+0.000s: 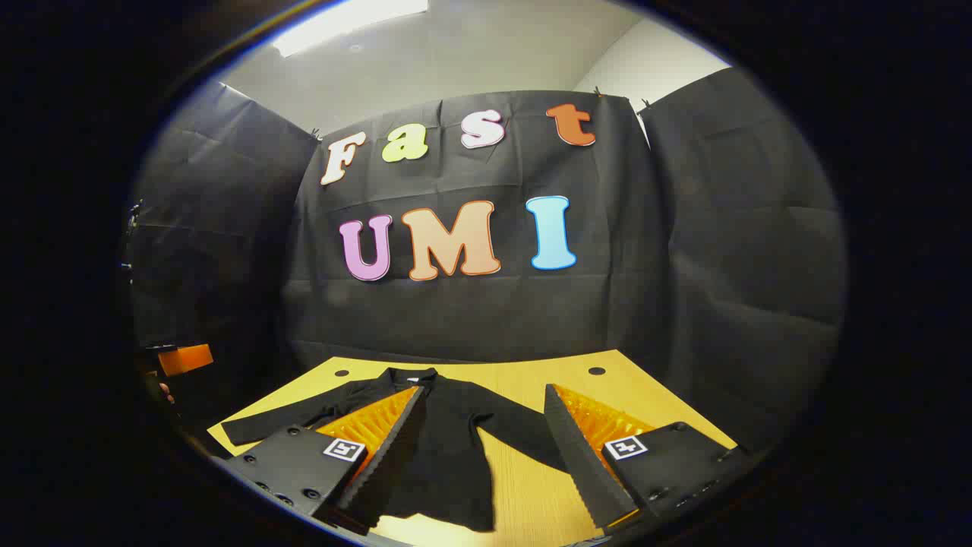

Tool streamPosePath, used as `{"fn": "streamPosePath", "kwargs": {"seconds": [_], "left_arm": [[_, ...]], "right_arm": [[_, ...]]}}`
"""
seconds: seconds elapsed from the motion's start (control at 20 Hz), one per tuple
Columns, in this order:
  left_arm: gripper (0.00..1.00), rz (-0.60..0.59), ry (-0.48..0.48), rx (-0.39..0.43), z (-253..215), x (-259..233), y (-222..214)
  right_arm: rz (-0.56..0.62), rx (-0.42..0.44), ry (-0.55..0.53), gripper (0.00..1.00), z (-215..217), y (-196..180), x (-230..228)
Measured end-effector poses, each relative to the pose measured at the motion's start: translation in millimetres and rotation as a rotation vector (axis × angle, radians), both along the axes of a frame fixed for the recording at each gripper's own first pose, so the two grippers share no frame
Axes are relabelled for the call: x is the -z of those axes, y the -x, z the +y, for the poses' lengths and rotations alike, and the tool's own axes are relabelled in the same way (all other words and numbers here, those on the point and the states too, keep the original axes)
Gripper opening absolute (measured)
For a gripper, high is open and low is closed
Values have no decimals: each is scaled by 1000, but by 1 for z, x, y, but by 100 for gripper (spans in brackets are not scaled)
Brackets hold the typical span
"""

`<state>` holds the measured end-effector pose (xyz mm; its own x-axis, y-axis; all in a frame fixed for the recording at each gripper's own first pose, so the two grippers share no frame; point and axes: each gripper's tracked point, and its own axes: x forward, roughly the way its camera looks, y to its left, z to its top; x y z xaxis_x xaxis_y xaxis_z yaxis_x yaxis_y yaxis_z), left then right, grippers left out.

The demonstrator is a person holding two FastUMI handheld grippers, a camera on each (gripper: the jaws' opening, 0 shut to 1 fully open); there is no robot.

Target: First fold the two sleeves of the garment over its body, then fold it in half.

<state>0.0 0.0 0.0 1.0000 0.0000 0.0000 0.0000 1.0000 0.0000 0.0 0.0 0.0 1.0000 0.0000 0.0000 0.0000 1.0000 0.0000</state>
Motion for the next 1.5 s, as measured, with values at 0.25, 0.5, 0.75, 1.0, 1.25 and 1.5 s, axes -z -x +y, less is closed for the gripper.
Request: {"fn": "streamPosePath", "kwargs": {"seconds": [0.25,0.5,0.75,1.0,1.25,1.5], "left_arm": [[92,4,-15,-5,1,2,2],[92,29,-9,-13,1,14,3],[93,59,-20,-26,6,27,8],[92,71,-25,-35,9,32,10],[93,68,-36,-34,5,31,9],[92,79,-37,-27,1,35,10]], "right_arm": [[14,-7,-2,97,-2,-4,3],[26,-5,-10,98,-7,-1,6],[46,8,-31,98,-14,5,17],[70,22,-47,100,-21,9,27],[74,28,-49,100,-27,7,31],[80,17,-51,98,-25,5,33]]}}
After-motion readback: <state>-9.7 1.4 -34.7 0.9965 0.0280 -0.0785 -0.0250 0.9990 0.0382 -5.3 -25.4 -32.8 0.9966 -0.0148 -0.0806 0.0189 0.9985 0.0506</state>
